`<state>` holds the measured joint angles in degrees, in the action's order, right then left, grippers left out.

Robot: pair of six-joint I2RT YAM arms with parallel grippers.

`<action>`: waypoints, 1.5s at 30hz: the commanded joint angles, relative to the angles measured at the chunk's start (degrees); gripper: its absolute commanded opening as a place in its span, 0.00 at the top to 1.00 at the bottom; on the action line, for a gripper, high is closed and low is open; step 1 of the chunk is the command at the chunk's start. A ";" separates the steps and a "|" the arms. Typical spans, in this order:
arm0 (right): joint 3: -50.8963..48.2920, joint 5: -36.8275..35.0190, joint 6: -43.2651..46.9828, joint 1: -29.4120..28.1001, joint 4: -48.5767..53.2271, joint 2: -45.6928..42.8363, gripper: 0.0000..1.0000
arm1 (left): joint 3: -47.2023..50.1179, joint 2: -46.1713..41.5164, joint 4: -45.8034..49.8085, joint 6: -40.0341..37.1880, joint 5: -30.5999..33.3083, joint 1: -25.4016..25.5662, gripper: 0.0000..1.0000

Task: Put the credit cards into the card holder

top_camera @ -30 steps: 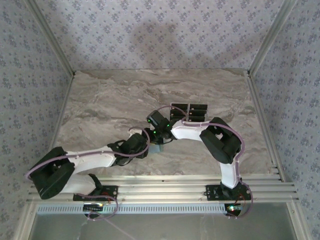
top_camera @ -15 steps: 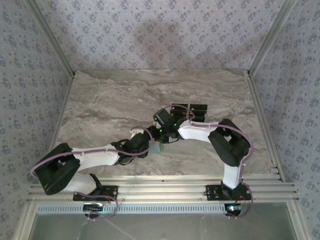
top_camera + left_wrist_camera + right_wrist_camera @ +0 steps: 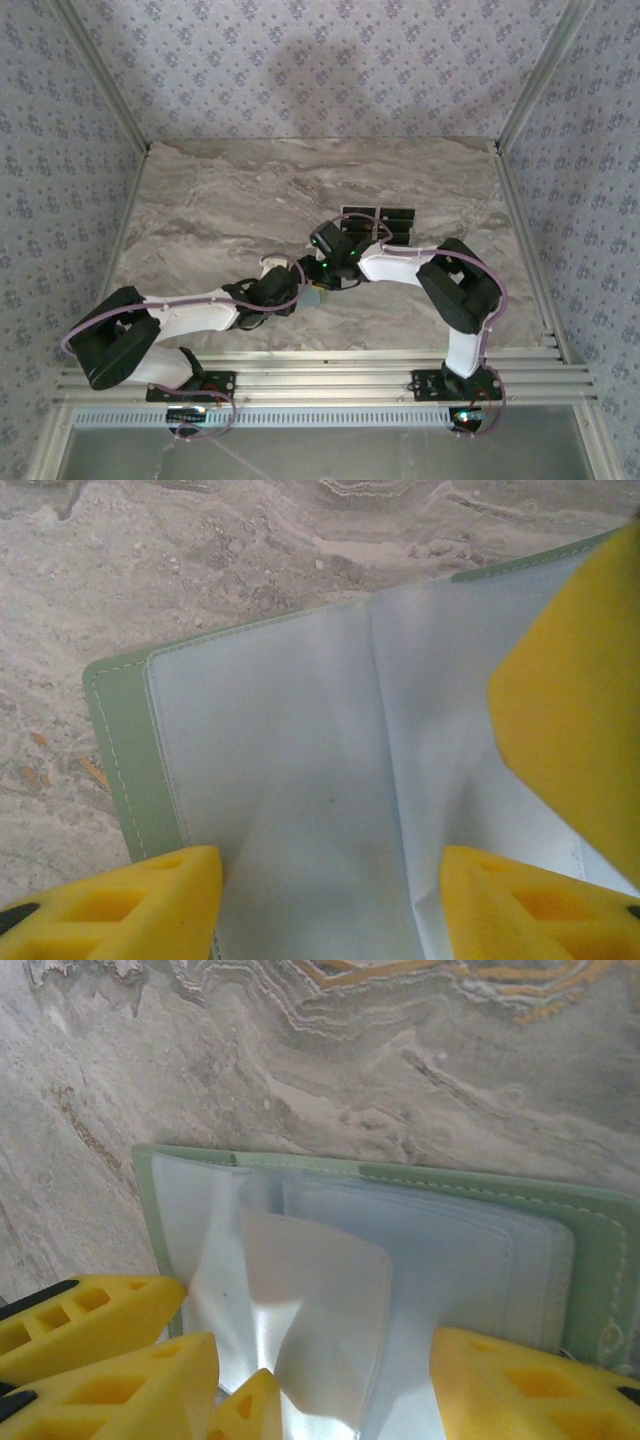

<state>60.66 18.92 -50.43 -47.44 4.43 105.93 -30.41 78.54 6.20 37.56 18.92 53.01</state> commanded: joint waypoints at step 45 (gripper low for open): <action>15.91 1.63 9.29 -3.17 7.51 0.82 0.39 | 0.27 -25.25 13.15 9.51 3.85 -5.24 0.28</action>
<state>76.90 17.45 -46.35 -51.88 9.13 114.43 -29.47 52.05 18.02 45.93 21.67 50.35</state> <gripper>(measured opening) 0.607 0.715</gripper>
